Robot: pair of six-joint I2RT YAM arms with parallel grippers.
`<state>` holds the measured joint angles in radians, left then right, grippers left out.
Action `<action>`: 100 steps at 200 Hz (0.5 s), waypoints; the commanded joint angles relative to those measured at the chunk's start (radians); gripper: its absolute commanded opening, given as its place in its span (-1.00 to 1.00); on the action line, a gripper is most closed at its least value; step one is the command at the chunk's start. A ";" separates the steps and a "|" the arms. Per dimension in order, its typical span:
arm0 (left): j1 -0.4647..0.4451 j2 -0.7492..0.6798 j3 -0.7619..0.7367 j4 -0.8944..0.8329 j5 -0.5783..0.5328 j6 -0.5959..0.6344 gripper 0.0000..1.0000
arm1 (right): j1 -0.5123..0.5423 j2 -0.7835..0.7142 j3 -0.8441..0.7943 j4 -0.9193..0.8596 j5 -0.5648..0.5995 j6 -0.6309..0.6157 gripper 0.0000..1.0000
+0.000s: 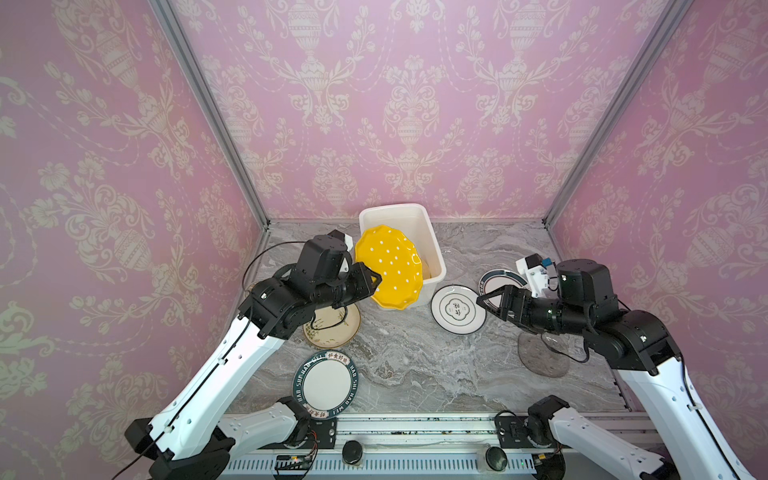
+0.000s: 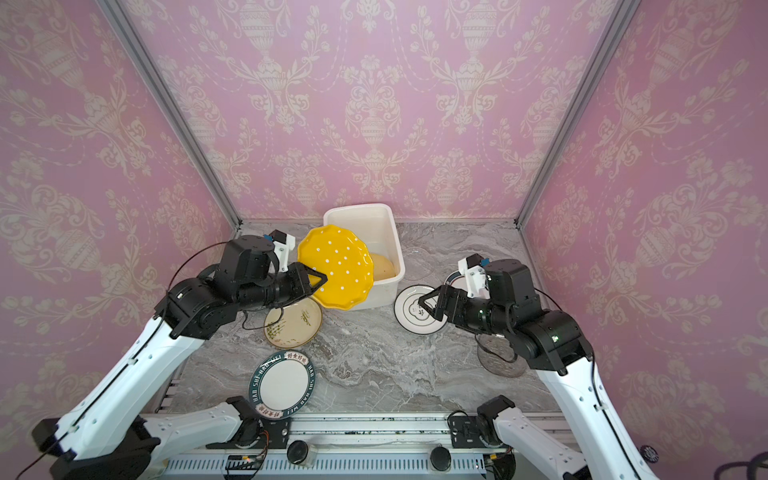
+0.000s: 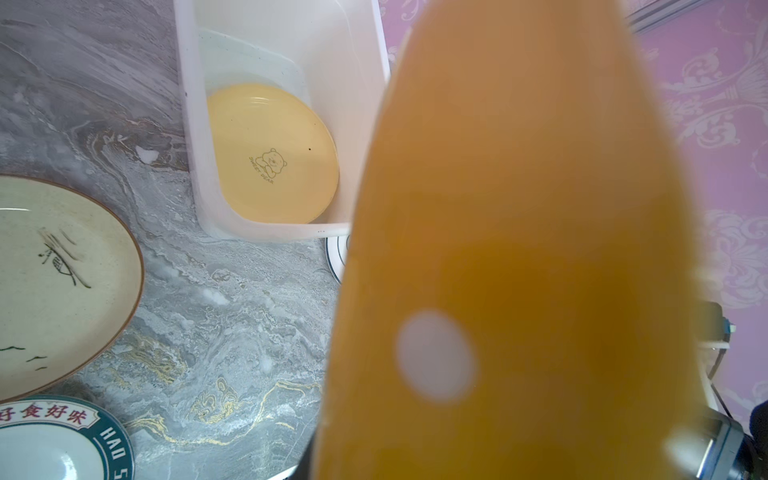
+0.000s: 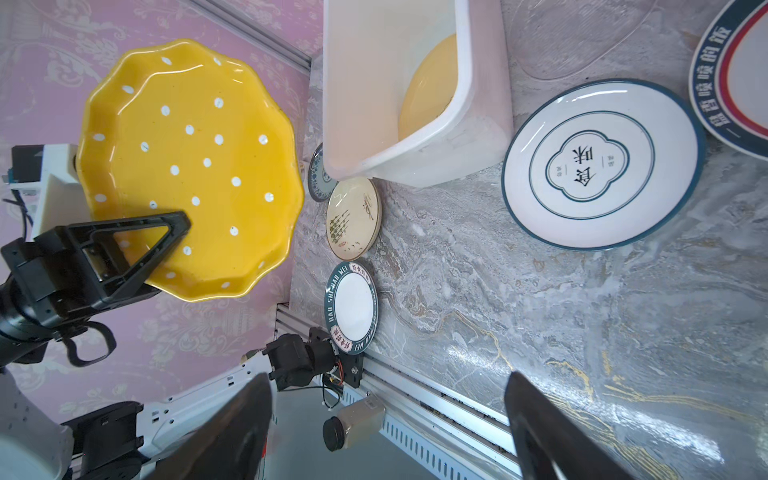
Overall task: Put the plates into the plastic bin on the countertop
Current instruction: 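Carry the polka-dot plate over the white bin with the left gripper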
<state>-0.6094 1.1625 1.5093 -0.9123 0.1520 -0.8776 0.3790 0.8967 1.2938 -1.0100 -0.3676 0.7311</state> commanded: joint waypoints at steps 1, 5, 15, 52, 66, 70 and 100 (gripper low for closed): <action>0.037 0.065 0.124 0.020 0.029 0.115 -1.00 | -0.009 0.034 -0.010 -0.033 0.074 0.011 0.76; 0.044 0.081 0.140 0.014 0.027 0.127 -1.00 | -0.012 0.044 -0.006 -0.035 0.070 0.005 0.76; 0.062 0.121 0.180 -0.003 0.022 0.149 -1.00 | -0.019 0.073 0.006 -0.049 0.065 -0.011 0.75; 0.120 0.250 0.296 -0.074 0.001 0.218 -1.00 | -0.031 0.173 0.063 -0.084 0.036 -0.053 0.74; 0.139 0.284 0.315 -0.068 0.009 0.227 -1.00 | -0.034 0.192 0.067 -0.079 0.028 -0.055 0.74; 0.146 0.294 0.321 -0.063 0.014 0.226 -1.00 | -0.035 0.196 0.066 -0.075 0.027 -0.053 0.74; 0.177 0.376 0.353 -0.029 0.064 0.225 -1.00 | -0.044 0.217 0.043 -0.047 0.011 -0.042 0.74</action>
<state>-0.4545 1.5146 1.7828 -1.0355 0.1593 -0.6945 0.3470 1.1053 1.3251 -1.0603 -0.3382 0.7040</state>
